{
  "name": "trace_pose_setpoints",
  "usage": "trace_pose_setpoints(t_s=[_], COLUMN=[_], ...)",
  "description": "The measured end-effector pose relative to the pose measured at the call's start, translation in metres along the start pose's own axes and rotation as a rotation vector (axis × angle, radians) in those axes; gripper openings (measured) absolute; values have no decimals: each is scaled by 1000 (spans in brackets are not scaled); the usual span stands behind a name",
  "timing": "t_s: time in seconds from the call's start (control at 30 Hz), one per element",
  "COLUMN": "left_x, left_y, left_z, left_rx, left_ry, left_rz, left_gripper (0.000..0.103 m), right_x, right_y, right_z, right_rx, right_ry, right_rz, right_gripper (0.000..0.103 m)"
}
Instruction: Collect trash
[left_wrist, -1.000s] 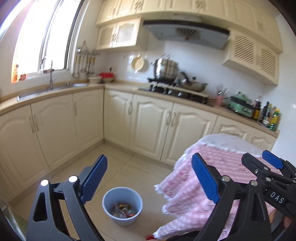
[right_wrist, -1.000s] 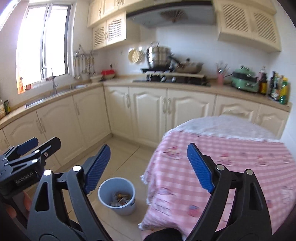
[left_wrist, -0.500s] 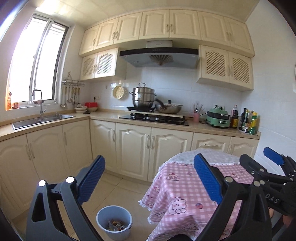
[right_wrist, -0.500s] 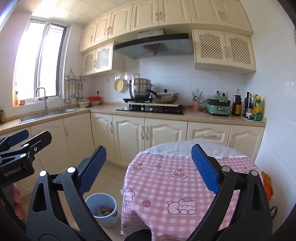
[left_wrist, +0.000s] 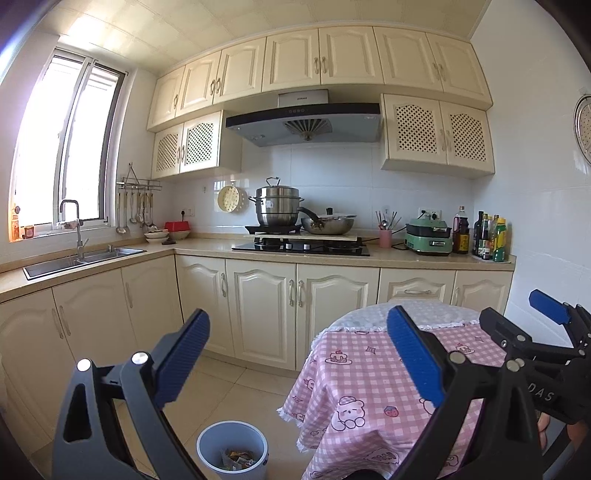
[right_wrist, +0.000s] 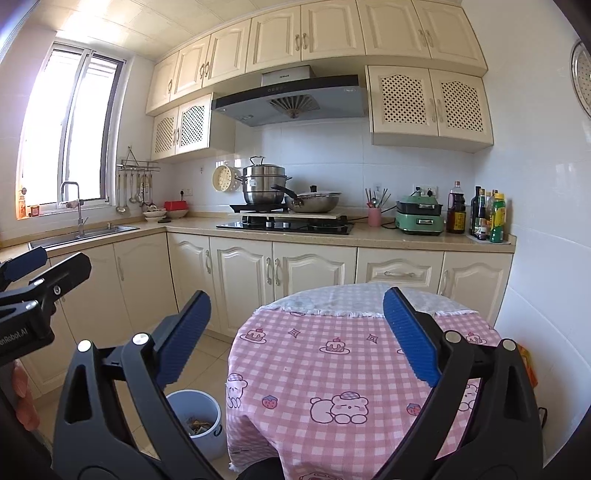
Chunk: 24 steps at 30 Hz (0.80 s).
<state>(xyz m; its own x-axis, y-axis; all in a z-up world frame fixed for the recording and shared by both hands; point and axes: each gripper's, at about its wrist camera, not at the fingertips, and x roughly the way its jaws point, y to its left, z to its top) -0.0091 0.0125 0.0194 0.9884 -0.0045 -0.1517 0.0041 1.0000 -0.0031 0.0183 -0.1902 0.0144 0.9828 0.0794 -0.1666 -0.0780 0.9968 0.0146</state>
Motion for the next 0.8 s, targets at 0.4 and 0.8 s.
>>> trace_pose_setpoints(t_s=[0.4, 0.8], left_x=[6, 11], left_y=[4, 7], left_z=[-5, -9], left_rx=[-5, -3], left_ry=[14, 32], left_rz=[18, 26], left_gripper=[95, 95], right_x=[10, 17], right_y=[3, 8], right_z=[-4, -8], right_rx=[1, 3], right_ry=[20, 41], right_rz=[13, 20], right_gripper=[93, 93])
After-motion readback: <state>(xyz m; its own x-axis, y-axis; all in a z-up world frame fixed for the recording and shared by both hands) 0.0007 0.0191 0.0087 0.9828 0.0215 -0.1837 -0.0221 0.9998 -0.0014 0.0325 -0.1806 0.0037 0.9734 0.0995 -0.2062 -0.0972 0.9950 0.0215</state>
